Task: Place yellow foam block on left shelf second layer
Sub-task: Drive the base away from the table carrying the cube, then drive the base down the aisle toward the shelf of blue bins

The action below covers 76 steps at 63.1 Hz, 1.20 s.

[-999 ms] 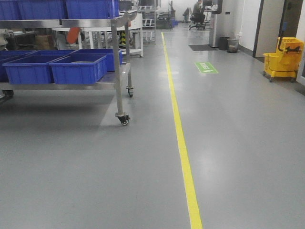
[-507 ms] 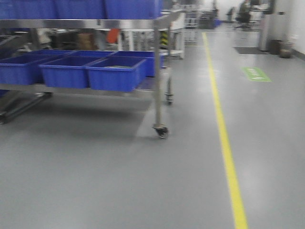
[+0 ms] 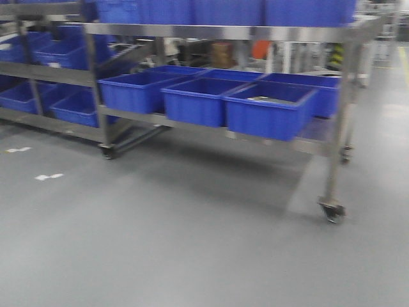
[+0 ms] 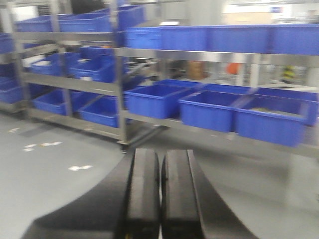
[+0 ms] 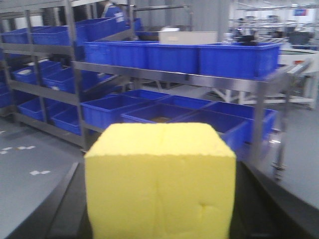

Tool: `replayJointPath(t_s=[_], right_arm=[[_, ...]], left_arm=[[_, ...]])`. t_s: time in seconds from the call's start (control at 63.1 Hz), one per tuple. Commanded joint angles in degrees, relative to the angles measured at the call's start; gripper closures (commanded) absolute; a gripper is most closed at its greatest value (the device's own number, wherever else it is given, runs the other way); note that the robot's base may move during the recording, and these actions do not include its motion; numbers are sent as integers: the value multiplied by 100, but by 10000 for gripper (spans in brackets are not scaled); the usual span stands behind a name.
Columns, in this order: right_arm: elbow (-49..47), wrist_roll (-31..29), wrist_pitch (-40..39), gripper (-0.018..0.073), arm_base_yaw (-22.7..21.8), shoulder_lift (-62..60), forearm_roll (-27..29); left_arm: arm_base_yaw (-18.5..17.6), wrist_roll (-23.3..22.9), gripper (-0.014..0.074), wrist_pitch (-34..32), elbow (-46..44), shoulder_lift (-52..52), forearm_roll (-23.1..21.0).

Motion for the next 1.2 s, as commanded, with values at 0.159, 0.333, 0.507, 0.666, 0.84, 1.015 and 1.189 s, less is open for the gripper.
replayJointPath(t_s=[0.159, 0.333, 0.507, 0.666, 0.84, 1.015, 1.189], right_arm=[[-185, -40, -502, 58, -33, 59, -48], [-185, -40, -497, 58, -33, 59, -48], [-185, -40, -497, 58, -33, 59, -48], [-185, -40, -497, 58, -33, 59, -48], [-185, -40, -497, 58, -33, 59, -48], [-185, -40, -497, 58, -33, 59, -48], [-185, -40, -497, 58, -33, 59, -48]], left_arm=[[0, -19, 472, -469, 154, -97, -32], [0, -19, 472, -469, 154, -97, -32], [0, -19, 472, -469, 154, -97, -32], [0, -19, 472, -469, 154, -97, -32], [0, -19, 472, -469, 154, -97, -32], [0, -19, 472, -469, 154, -97, -32], [0, -19, 472, -469, 154, -97, -32]])
